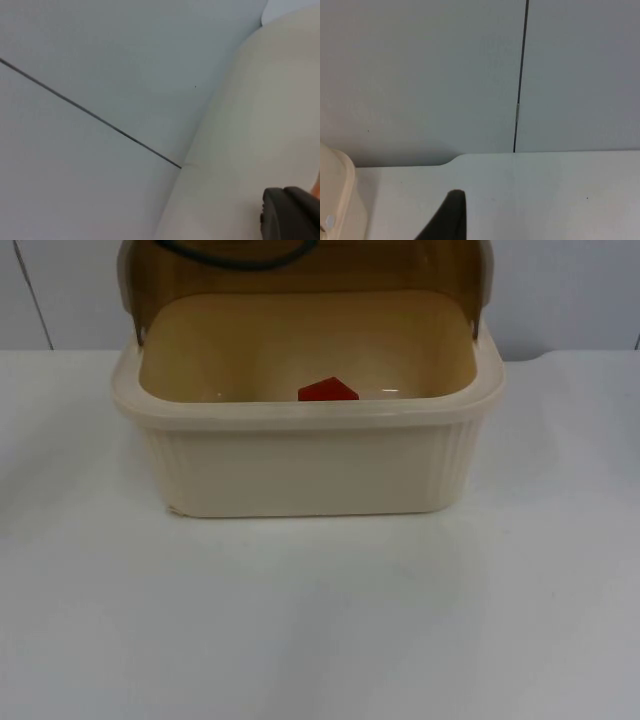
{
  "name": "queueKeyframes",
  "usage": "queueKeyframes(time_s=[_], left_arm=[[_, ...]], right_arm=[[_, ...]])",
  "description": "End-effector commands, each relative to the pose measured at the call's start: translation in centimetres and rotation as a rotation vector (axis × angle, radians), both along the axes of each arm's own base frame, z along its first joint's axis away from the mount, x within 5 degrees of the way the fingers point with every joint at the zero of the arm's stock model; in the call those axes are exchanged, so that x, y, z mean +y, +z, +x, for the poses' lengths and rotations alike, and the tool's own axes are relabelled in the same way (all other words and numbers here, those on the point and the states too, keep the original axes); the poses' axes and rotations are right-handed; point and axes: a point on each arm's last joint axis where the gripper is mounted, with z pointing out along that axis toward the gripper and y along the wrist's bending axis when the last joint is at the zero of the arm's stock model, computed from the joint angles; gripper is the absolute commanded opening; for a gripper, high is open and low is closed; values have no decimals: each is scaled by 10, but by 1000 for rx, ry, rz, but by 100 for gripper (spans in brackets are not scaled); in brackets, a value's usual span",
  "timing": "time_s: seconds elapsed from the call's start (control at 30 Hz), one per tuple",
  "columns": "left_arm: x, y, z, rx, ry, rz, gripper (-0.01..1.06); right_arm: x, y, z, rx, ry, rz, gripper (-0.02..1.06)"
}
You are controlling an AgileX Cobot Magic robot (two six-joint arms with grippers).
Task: Open the box lid with the left hand, place the block into the box with the right hand, then close the box lid with the left hand.
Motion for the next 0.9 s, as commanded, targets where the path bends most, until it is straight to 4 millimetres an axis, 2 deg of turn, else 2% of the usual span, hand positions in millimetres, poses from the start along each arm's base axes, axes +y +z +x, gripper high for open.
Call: queueKeyframes(time_s=[0.0, 0.57, 0.87], left_arm=[[-1, 1, -1, 4, -2, -1, 0], [-2, -8, -3, 55, -38, 44, 0], [-4, -16, -13, 176, -75, 90, 0]], right_arm=[[1, 3, -1, -13, 3, 4, 104], [1, 3, -1, -7, 4, 5, 104], [1, 3, -1, -7, 4, 5, 104]])
